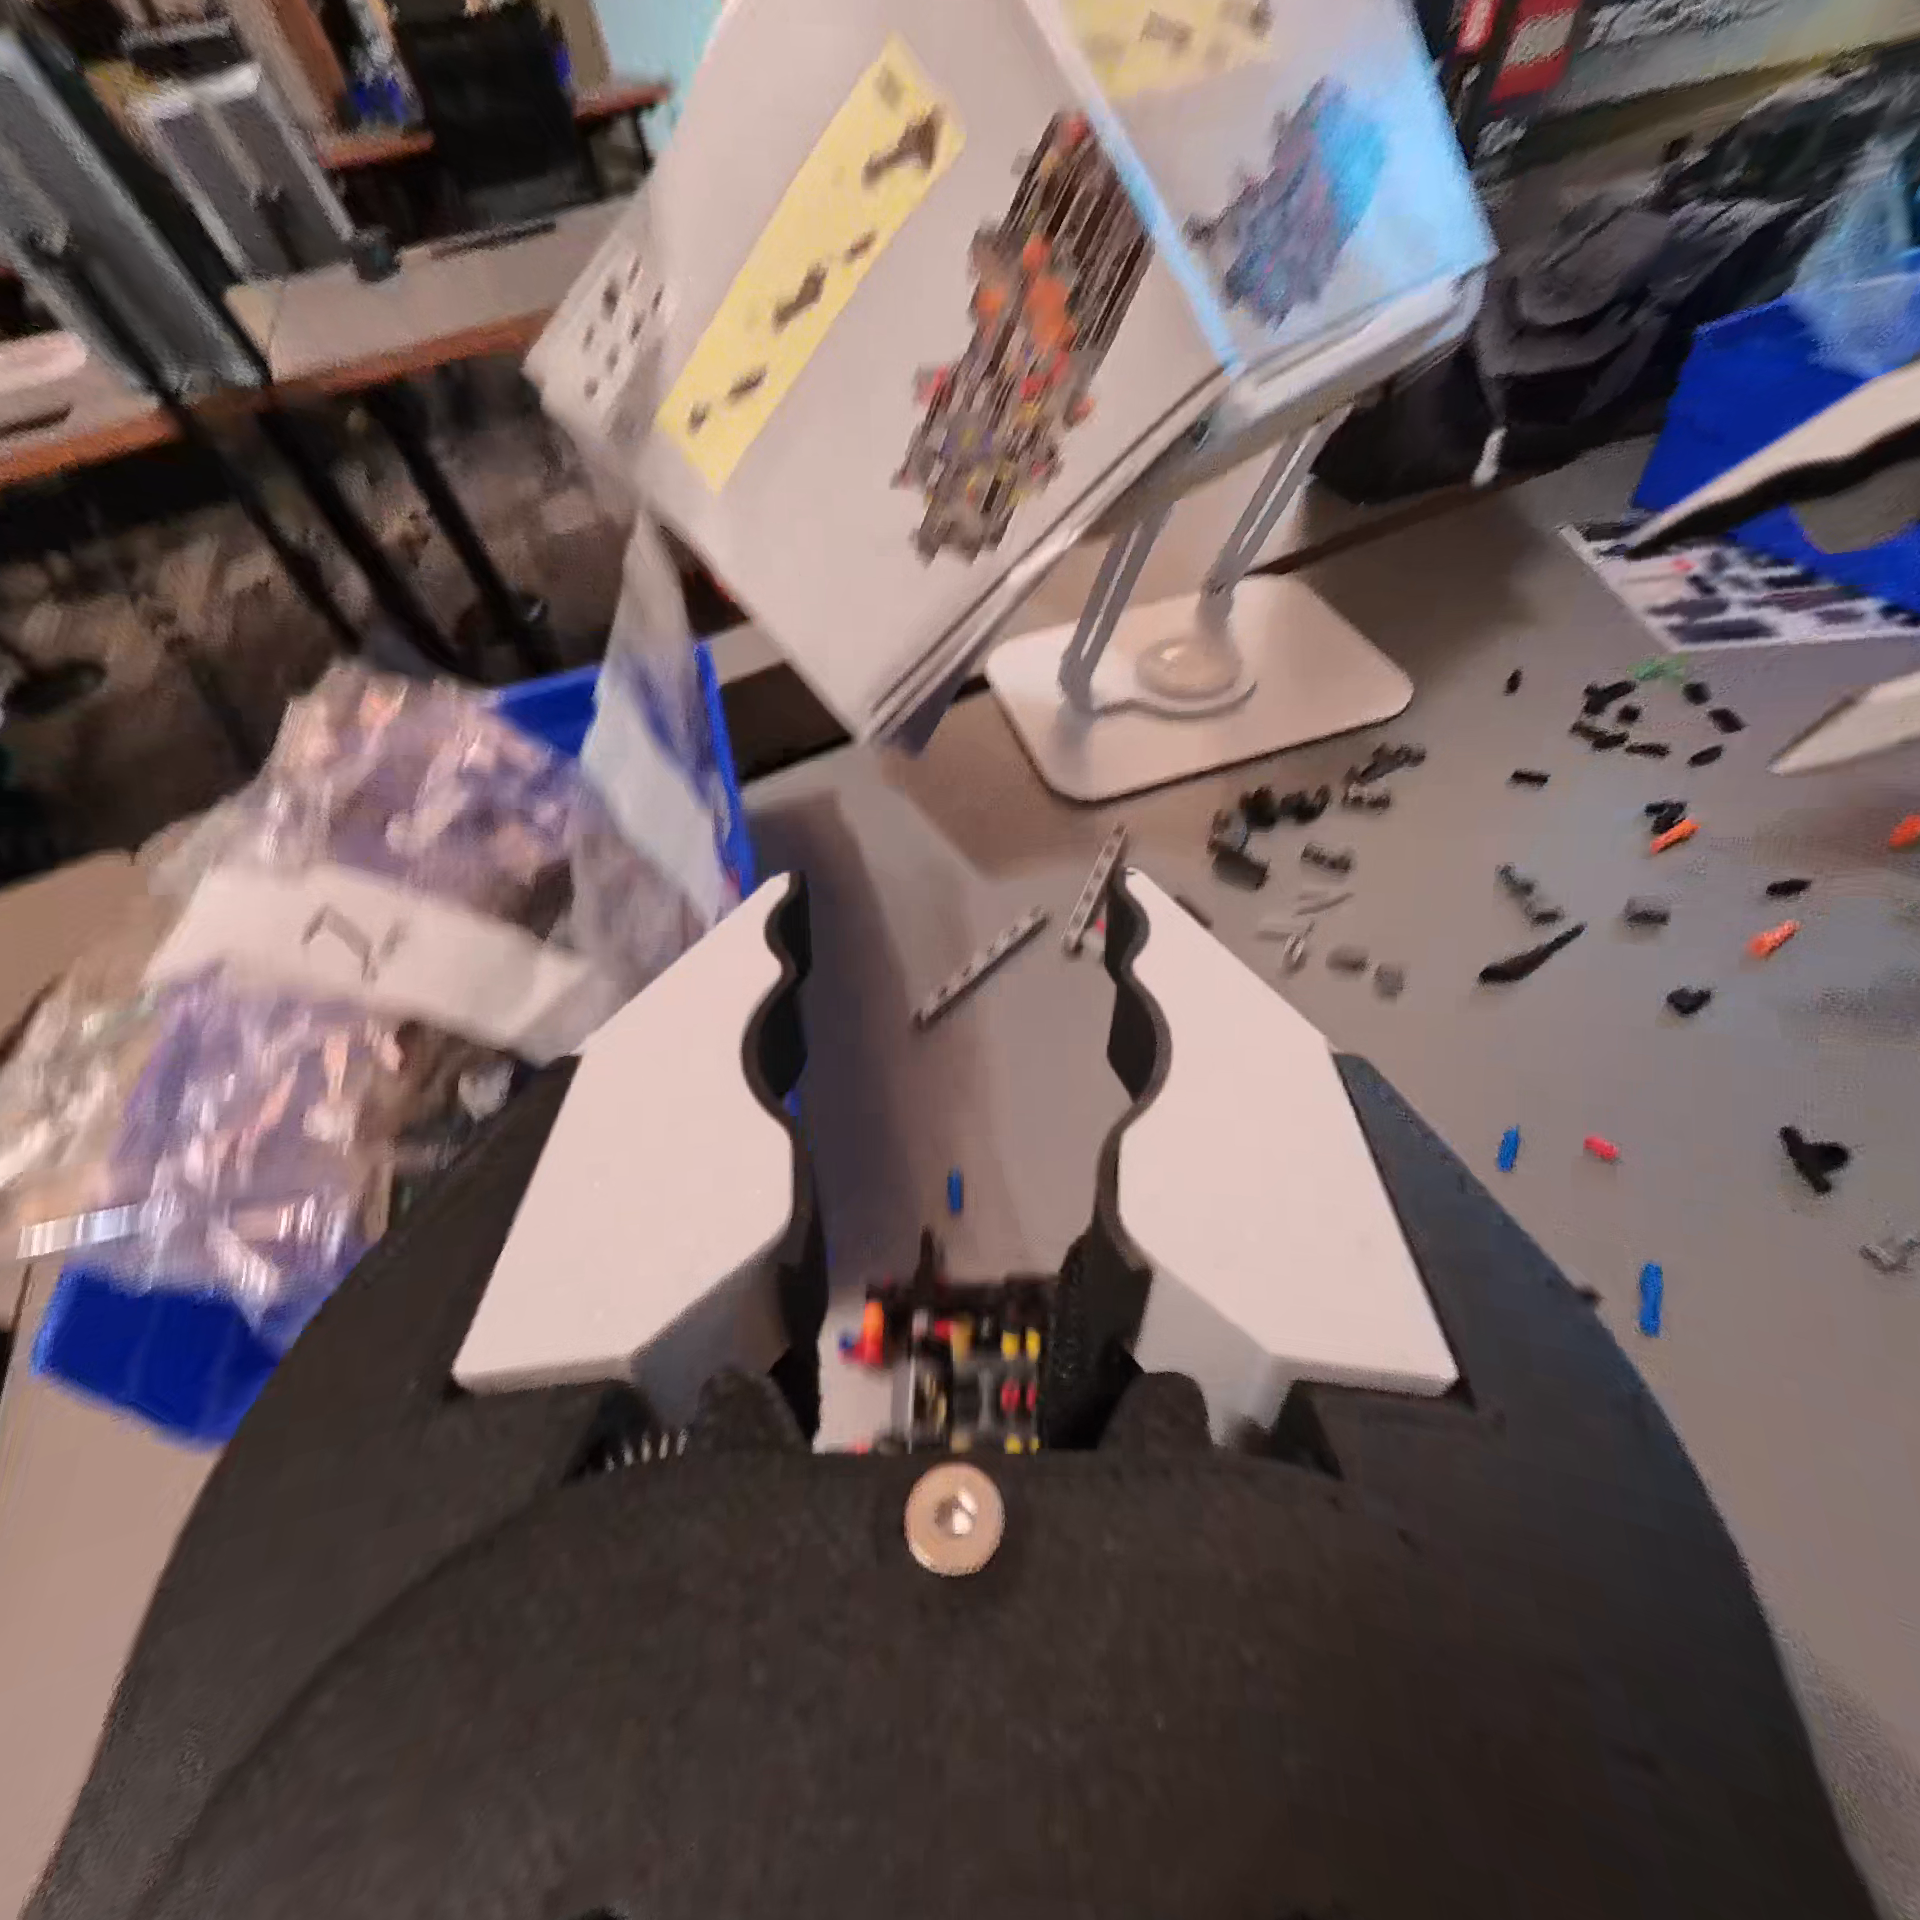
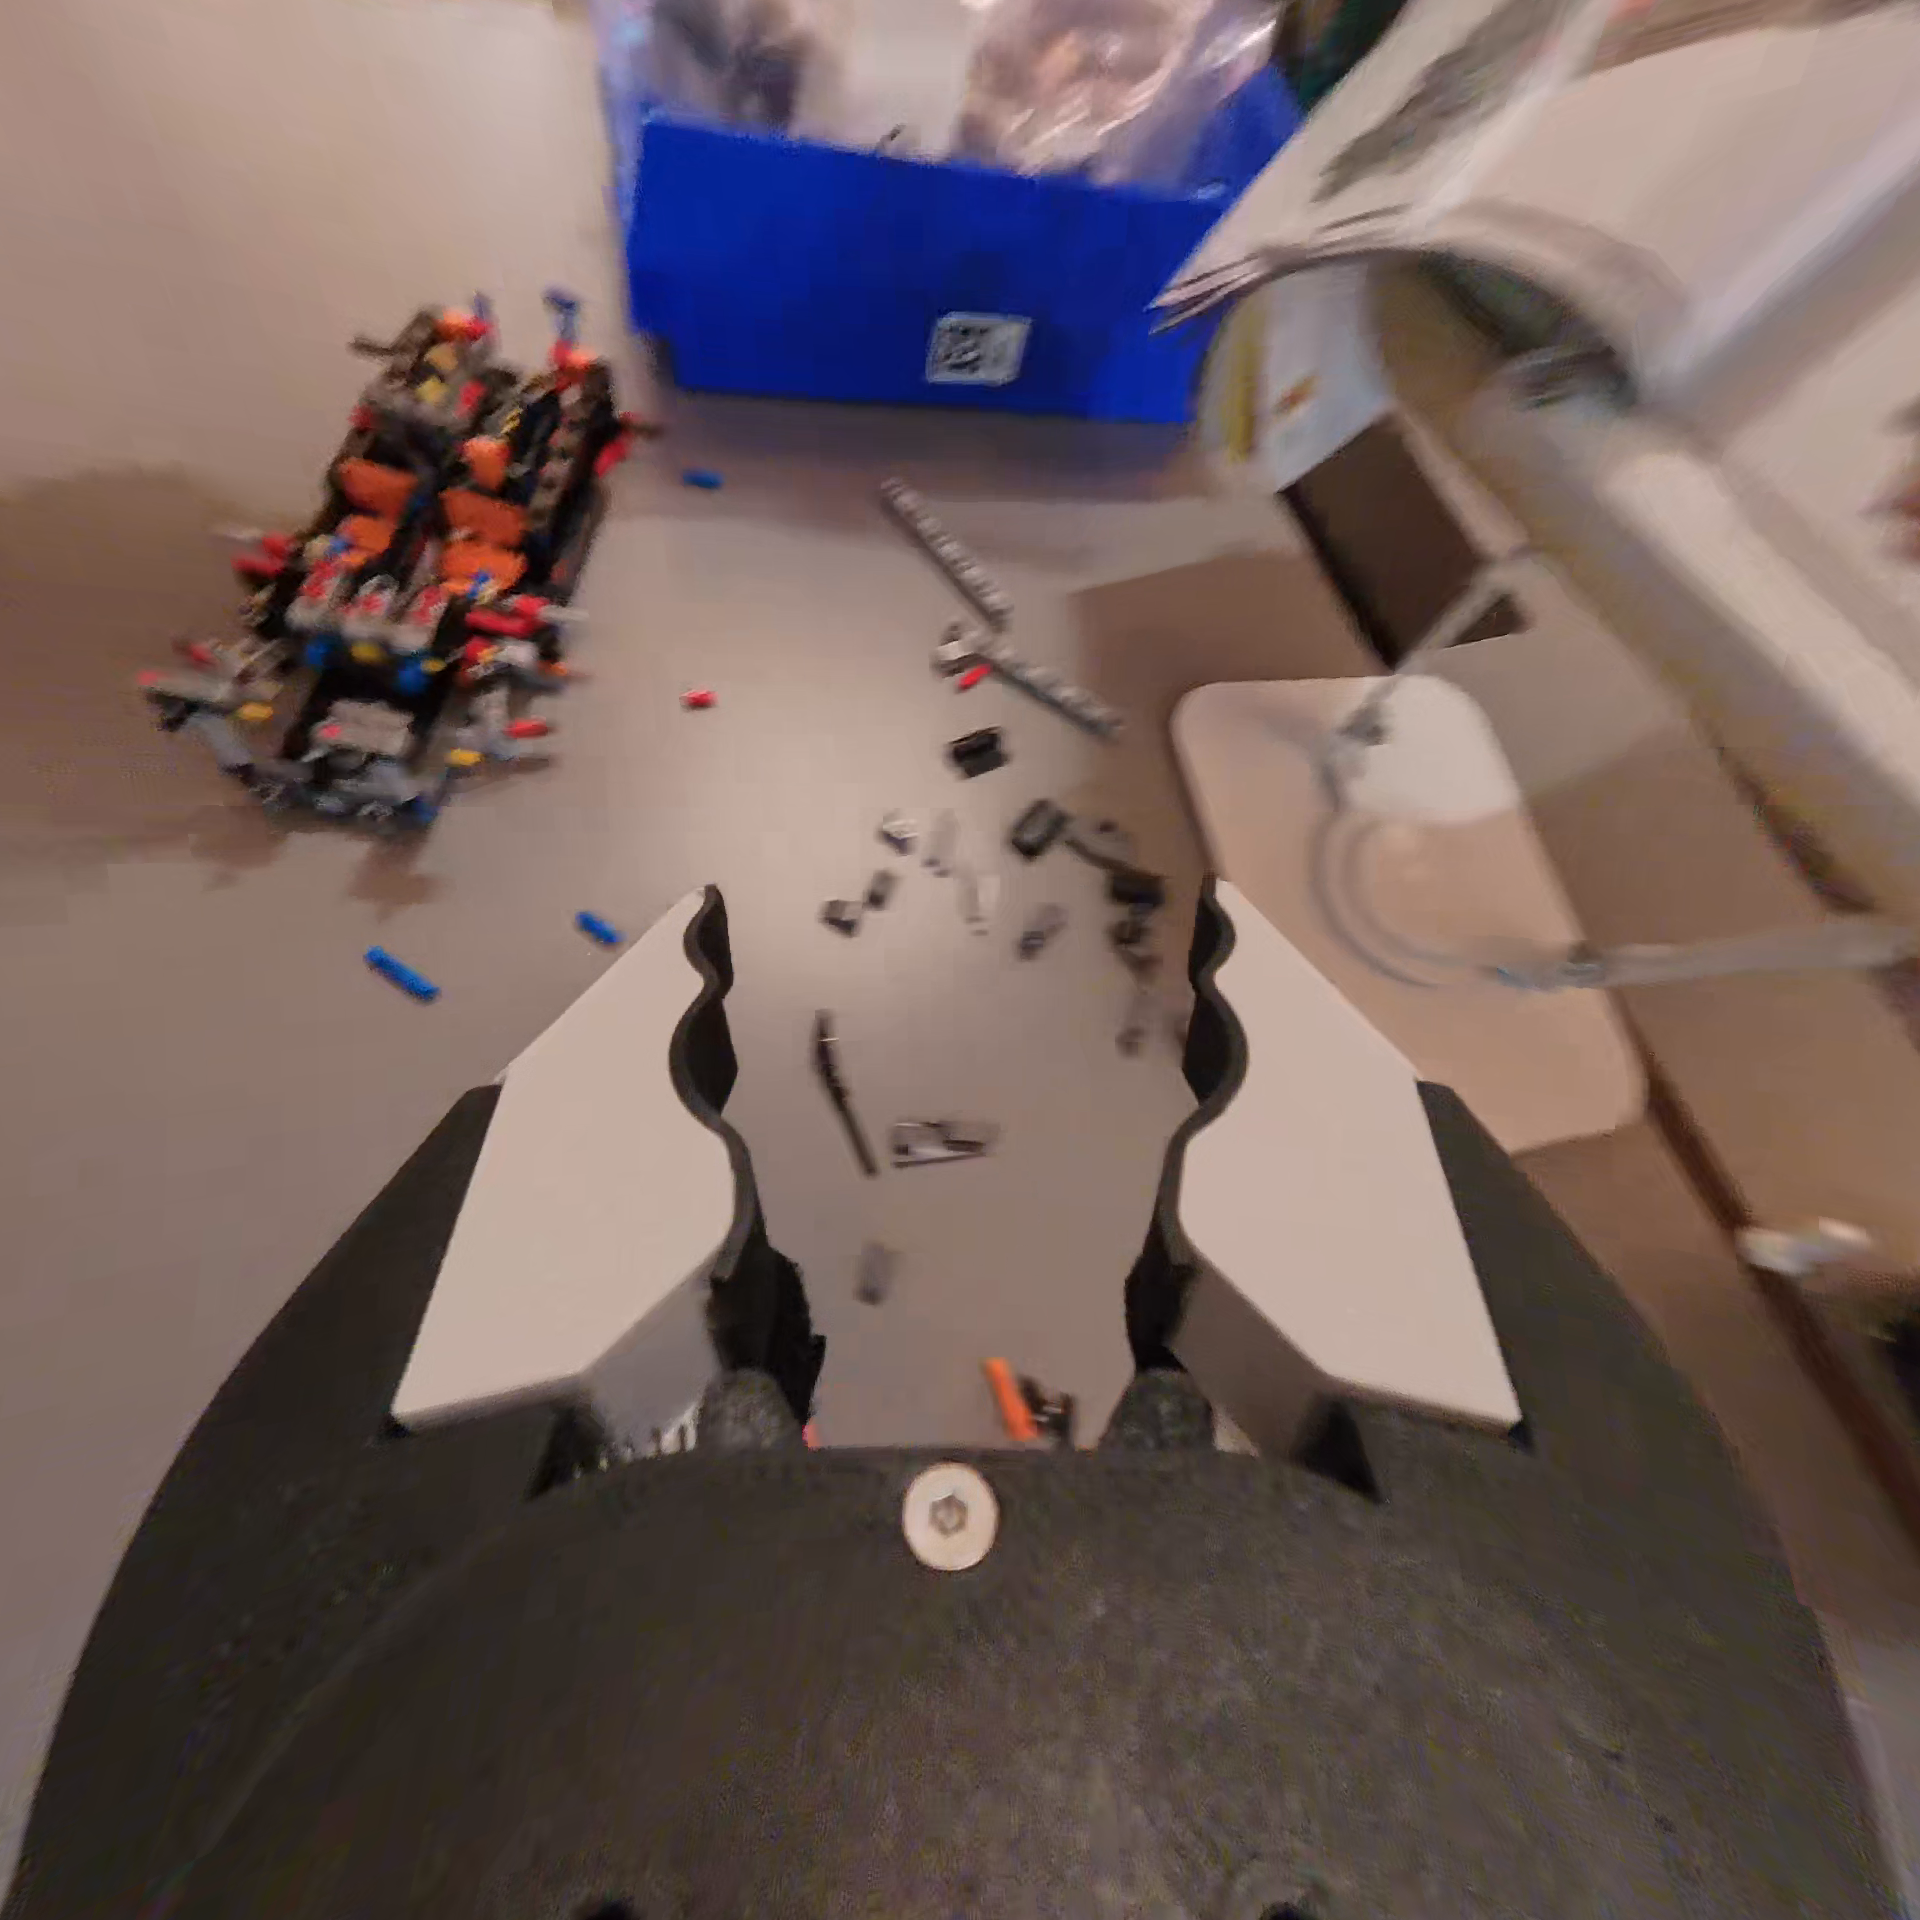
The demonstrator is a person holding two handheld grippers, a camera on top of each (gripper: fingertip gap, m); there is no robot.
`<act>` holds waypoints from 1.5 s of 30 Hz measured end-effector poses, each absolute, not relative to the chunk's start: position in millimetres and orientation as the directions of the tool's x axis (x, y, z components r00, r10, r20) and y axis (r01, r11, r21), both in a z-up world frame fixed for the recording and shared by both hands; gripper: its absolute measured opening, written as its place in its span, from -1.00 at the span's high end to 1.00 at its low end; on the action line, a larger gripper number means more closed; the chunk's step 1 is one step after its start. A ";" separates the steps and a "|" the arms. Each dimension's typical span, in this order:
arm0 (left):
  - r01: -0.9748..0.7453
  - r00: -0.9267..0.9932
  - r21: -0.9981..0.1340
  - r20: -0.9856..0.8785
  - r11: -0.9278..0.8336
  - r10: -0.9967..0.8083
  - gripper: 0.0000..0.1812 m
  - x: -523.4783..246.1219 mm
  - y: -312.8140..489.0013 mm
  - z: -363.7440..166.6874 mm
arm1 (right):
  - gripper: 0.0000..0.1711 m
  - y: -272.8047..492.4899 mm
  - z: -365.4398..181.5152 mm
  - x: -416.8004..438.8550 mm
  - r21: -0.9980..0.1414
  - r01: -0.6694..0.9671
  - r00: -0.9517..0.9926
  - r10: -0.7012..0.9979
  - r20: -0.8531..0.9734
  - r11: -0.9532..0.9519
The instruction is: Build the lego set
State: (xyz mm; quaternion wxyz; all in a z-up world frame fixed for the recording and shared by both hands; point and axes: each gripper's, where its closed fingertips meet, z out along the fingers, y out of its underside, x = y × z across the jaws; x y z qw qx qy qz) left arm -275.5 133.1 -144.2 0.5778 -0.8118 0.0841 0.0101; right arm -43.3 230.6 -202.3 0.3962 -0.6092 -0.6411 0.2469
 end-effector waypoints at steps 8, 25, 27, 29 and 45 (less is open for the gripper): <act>-0.321 0.921 -0.906 -0.231 -0.275 -0.313 0.25 -218.6 265.1 -101.8 | -0.13 396.7 -112.4 -35.1 -0.835 0.533 0.300 0.891 0.340 0.140; -0.215 0.960 -0.919 -0.136 -0.330 -0.246 0.01 -231.5 372.6 -134.4 | -0.49 555.4 -73.2 -69.1 -0.764 0.577 0.304 0.792 0.530 0.290; -0.190 0.965 -0.921 -0.111 -0.340 -0.238 0.00 -234.4 372.1 -139.0 | -0.47 559.6 -77.7 -70.6 -0.750 0.596 0.288 0.795 0.534 0.288; -0.177 0.967 -0.924 -0.099 -0.339 -0.235 0.02 -234.2 370.4 -140.3 | -0.41 558.9 -82.0 -72.6 -0.745 0.603 0.266 0.808 0.526 0.286; -0.203 0.962 -0.925 -0.127 -0.322 -0.242 0.05 -235.0 377.4 -142.4 | -0.13 558.3 -91.0 -71.3 -0.751 0.607 0.228 0.848 0.479 0.261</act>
